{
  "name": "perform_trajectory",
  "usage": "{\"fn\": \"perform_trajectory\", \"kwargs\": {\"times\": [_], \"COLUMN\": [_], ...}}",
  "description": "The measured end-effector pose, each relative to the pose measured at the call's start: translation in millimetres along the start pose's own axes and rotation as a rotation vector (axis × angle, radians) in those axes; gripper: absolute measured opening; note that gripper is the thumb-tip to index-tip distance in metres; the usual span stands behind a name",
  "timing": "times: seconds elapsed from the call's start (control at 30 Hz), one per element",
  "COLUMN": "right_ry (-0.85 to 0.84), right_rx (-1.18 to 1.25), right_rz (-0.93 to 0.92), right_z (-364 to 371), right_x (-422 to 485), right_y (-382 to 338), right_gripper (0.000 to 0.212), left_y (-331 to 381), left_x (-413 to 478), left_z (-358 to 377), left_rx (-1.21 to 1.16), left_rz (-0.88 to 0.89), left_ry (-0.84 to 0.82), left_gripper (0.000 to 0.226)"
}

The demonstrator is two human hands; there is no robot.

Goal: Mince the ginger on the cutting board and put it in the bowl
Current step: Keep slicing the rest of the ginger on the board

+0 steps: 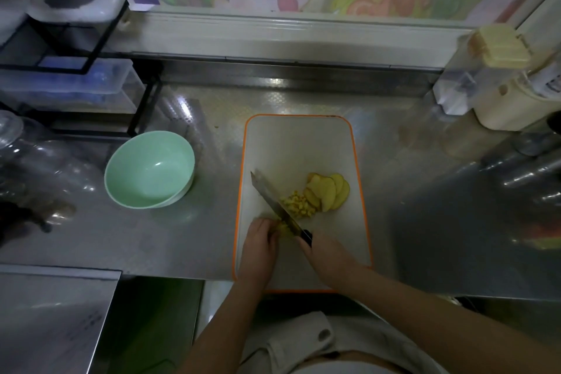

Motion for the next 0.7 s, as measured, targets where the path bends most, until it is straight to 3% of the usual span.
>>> {"fn": "perform_trajectory", "kwargs": {"times": [0.07, 0.17, 0.3, 0.7], "right_ry": [0.034, 0.055, 0.056, 0.157], "right_rx": [-0.039, -0.037, 0.034, -0.048], "right_rz": [-0.017, -0.035, -0.068, -0.113], "right_z": [4.4, 3.6, -14.3, -30.7], "right_x": [2.3, 2.3, 6.5, 7.6], "right_y": [1.0, 3.5, 9.3, 15.1], "right_gripper": [0.026, 0.035, 0.027, 0.041], "left_y": [-0.4, -1.2, -0.5, -1.1], "left_x": [0.3, 1.0, 1.6, -3.2], "left_z": [0.2, 0.9, 0.6, 2.0], "left_rx": [0.008, 0.015, 0.018, -0.024], "left_rz": [0.000, 0.000, 0.002, -0.025], "left_ry": [0.001, 0.005, -0.004, 0.009], "left_gripper": [0.015, 0.015, 0.016, 0.021]}}
Point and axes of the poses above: each hand's wrist, its own x-axis towards the middle knuckle, its own z-axis out of the palm, y = z × x, the point moved 2 cm from there along x, towards the middle knuckle, and after that the axes turned 14 degrees about -y, right-handed, at the moved point
